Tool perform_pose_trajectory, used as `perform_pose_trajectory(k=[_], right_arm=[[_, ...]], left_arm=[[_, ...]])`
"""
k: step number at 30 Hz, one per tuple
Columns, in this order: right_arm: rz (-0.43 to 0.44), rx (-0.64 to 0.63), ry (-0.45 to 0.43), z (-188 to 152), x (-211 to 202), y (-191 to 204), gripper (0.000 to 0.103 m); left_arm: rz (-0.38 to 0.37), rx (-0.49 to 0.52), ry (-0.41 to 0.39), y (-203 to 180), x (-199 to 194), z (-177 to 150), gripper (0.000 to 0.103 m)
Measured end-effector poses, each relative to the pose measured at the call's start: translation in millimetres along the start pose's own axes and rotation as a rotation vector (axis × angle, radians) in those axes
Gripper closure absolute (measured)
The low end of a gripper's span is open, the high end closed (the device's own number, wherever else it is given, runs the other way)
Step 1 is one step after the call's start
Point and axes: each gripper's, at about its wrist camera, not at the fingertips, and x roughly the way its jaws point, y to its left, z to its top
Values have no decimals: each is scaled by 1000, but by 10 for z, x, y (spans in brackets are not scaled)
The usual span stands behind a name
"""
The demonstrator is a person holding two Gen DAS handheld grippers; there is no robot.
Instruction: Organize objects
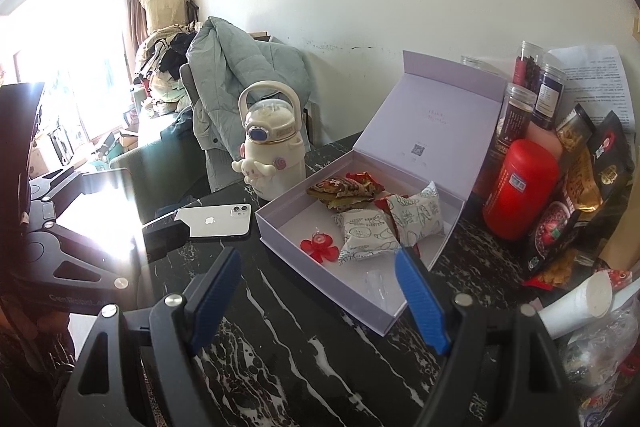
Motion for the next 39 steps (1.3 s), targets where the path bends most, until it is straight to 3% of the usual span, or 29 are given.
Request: perform_pose_trajectory(k=[39], right_arm=[[-21,-16,53,-32,156,30,23]], left_arm=[[15,12,17,29,94,-72,0]])
